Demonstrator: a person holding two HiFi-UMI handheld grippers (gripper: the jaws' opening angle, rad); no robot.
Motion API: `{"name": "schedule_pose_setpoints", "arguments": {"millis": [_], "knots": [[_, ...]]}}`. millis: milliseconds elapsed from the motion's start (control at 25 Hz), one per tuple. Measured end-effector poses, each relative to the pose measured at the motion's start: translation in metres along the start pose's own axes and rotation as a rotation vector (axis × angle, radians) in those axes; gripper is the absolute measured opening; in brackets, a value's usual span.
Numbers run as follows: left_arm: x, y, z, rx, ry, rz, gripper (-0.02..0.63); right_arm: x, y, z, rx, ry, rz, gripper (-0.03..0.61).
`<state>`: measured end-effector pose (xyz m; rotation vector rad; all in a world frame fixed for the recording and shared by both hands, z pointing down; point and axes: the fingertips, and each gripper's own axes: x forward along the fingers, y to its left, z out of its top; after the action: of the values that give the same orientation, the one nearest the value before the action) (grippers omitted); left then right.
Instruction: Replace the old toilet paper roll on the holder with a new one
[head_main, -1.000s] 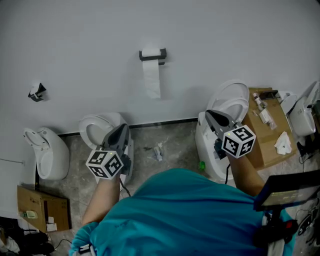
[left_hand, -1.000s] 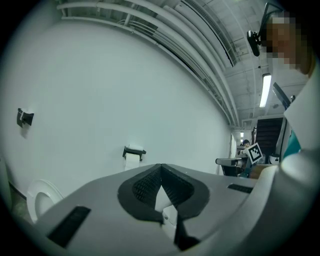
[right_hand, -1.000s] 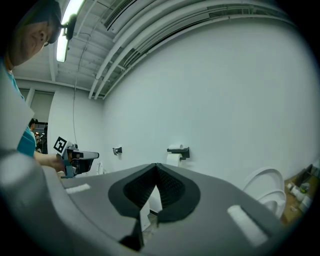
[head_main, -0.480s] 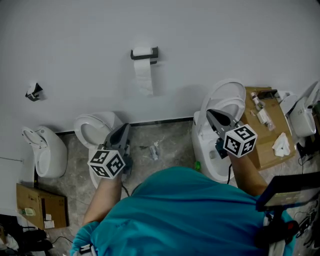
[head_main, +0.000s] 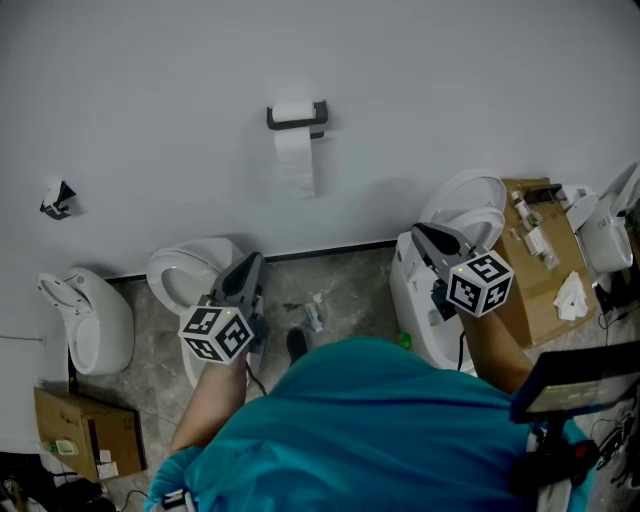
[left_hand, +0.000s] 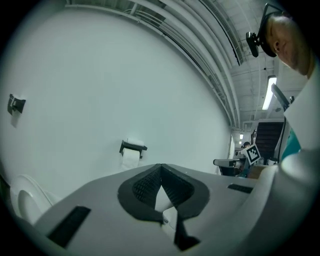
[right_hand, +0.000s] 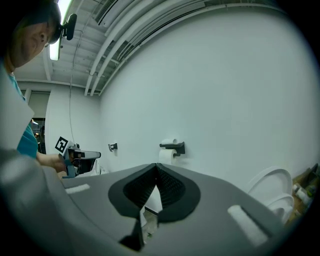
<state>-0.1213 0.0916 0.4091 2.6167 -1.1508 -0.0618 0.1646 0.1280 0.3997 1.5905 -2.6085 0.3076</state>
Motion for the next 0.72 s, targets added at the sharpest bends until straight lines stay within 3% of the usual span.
{"name": "schedule_pose_setpoints", "arguments": {"millis": [440, 720], "knots": [[0.101, 0.136, 0.064, 0.072, 0.025, -0.157, 0.009, 0.161, -0.005, 0.054, 0.002, -0.049, -0.093, 0.003], [0.147, 0.191, 0.076, 0.086, 0.067, -0.209, 0.009, 0.231, -0.016, 0.067, 0.004, -0.037, -0.128, 0.003]]}}
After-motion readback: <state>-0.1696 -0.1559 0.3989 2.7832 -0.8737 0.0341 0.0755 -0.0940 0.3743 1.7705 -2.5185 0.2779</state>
